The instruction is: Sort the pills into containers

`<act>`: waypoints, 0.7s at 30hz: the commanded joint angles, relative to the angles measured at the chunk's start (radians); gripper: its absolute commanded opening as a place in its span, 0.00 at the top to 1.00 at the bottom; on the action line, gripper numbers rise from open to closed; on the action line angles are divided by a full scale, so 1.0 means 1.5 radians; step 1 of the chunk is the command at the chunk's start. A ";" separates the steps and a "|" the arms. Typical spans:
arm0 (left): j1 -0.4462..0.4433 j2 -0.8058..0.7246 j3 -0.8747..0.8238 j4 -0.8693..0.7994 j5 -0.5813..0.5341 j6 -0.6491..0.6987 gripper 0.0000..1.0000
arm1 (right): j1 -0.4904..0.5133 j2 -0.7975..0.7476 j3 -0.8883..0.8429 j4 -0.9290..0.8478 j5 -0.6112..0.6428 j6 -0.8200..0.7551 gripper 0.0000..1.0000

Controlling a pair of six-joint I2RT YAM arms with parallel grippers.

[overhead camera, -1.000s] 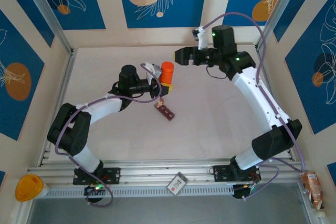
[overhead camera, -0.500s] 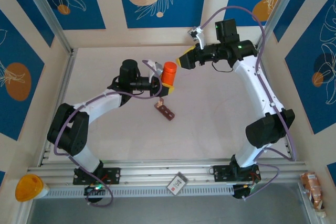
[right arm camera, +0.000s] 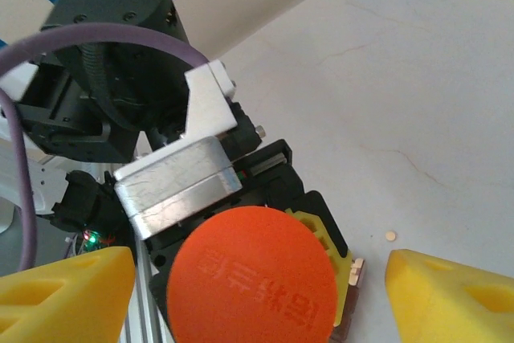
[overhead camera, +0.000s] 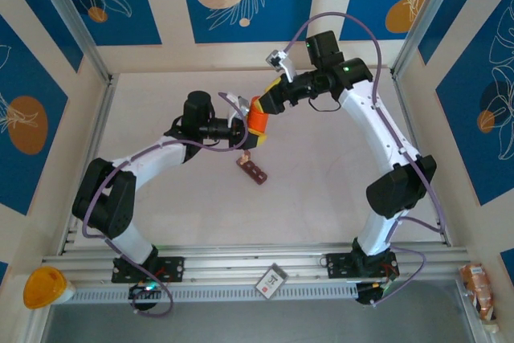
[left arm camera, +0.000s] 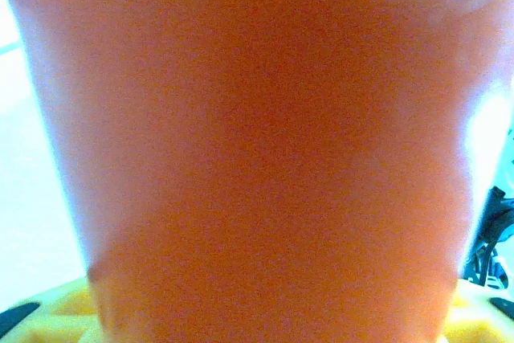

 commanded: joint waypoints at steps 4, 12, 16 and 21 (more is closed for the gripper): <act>0.005 -0.010 0.024 0.007 0.029 0.010 1.00 | 0.010 0.012 0.016 -0.025 0.001 -0.014 0.24; 0.006 -0.008 0.027 0.012 0.024 0.007 1.00 | 0.014 0.007 -0.018 -0.004 0.018 0.011 0.55; 0.005 -0.016 0.021 0.031 -0.023 0.000 1.00 | 0.027 -0.017 -0.075 0.048 0.079 0.076 0.59; -0.006 -0.040 -0.005 0.096 -0.121 0.006 1.00 | 0.056 -0.031 -0.135 0.102 0.192 0.209 0.60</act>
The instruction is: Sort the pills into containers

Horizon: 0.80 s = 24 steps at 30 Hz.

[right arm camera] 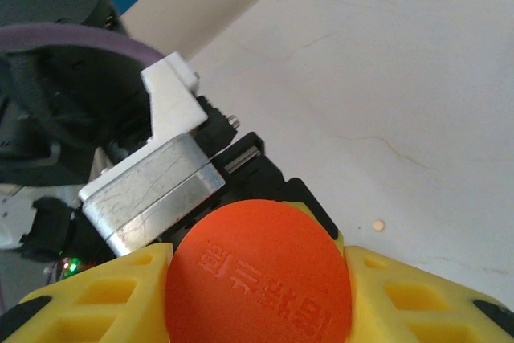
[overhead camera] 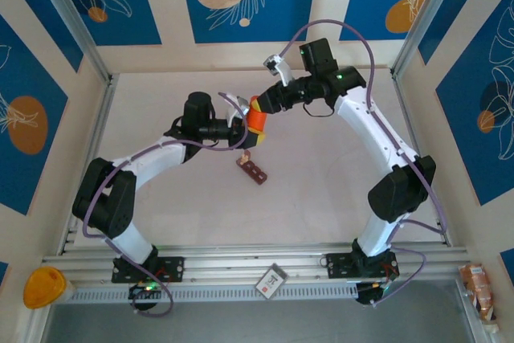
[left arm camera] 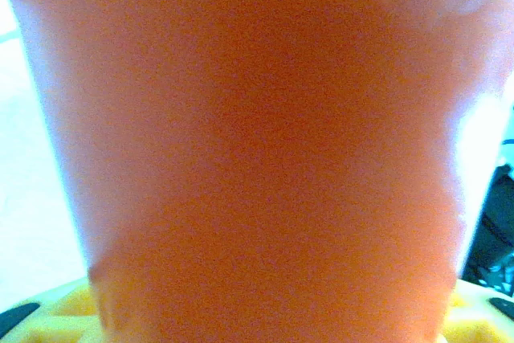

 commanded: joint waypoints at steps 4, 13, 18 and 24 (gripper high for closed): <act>-0.020 -0.049 -0.019 0.170 -0.108 0.002 1.00 | 0.049 -0.020 -0.106 0.062 0.156 0.174 0.60; -0.022 -0.039 -0.031 0.190 -0.102 -0.006 1.00 | 0.055 -0.029 -0.115 0.084 0.163 0.195 0.58; -0.022 -0.028 -0.030 0.180 -0.093 0.002 1.00 | 0.031 -0.035 -0.080 0.073 0.142 0.209 0.46; -0.017 -0.011 -0.027 0.168 -0.081 0.005 1.00 | -0.024 -0.082 -0.059 0.101 0.076 0.234 0.19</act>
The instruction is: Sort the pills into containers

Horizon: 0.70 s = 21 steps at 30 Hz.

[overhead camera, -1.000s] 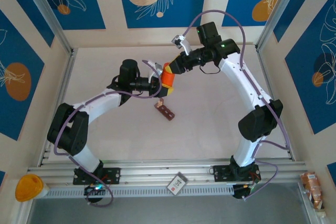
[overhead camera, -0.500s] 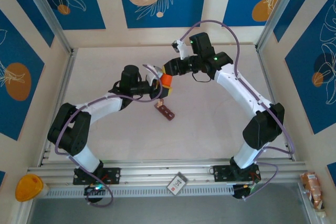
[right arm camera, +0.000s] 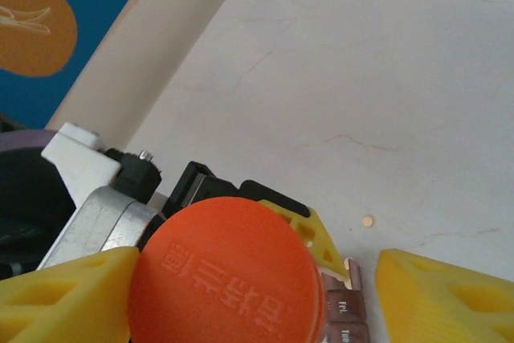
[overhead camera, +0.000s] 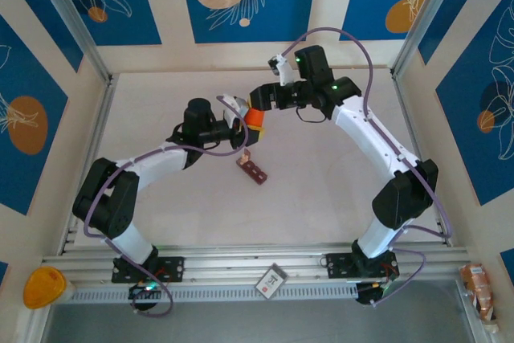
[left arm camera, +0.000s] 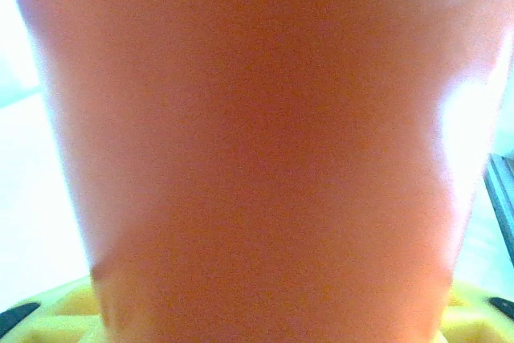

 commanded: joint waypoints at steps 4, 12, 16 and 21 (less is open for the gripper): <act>0.000 -0.011 0.020 0.046 0.041 0.017 1.00 | -0.078 -0.086 0.007 0.011 -0.091 0.011 0.13; 0.010 -0.014 0.040 0.007 0.112 0.018 1.00 | -0.123 -0.080 0.022 -0.045 -0.159 -0.159 0.17; 0.013 -0.015 0.053 -0.027 0.138 0.024 1.00 | -0.110 -0.044 0.059 -0.109 -0.171 -0.242 0.19; 0.015 -0.015 0.057 -0.041 0.150 0.026 1.00 | -0.078 -0.010 0.101 -0.155 -0.156 -0.281 0.17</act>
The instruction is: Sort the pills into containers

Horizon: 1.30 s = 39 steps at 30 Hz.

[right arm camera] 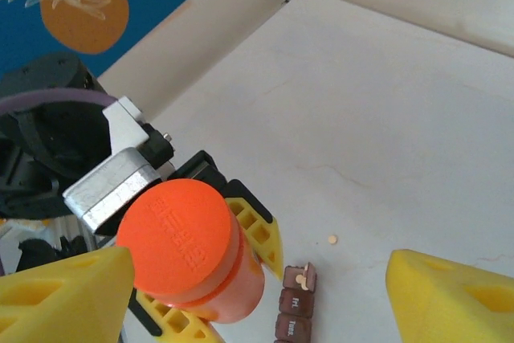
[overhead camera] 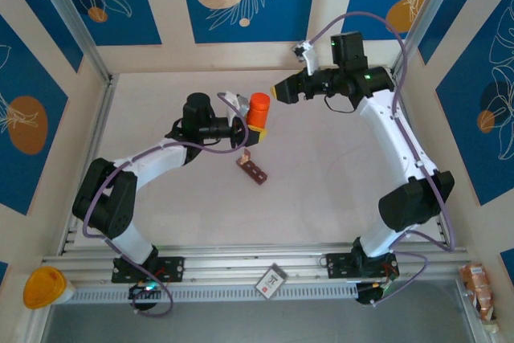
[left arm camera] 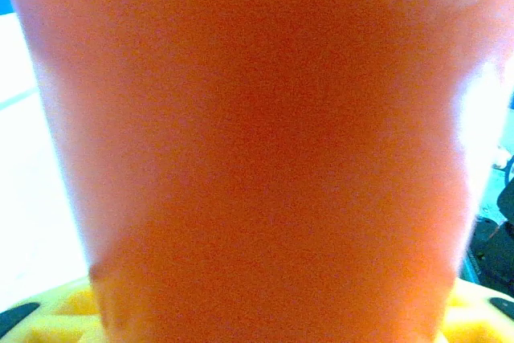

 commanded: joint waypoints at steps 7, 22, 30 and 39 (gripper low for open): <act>0.005 -0.015 0.021 -0.014 0.042 0.009 1.00 | 0.048 0.032 0.051 -0.074 0.002 -0.072 0.17; 0.005 -0.013 0.025 -0.015 0.045 0.008 1.00 | 0.063 0.052 0.067 -0.097 -0.008 -0.085 0.22; 0.004 -0.013 0.024 -0.013 0.047 0.005 1.00 | 0.074 0.077 0.087 -0.110 -0.012 -0.088 0.38; 0.005 -0.023 0.016 0.007 0.006 0.001 1.00 | 0.085 0.057 0.031 -0.073 0.009 -0.050 0.60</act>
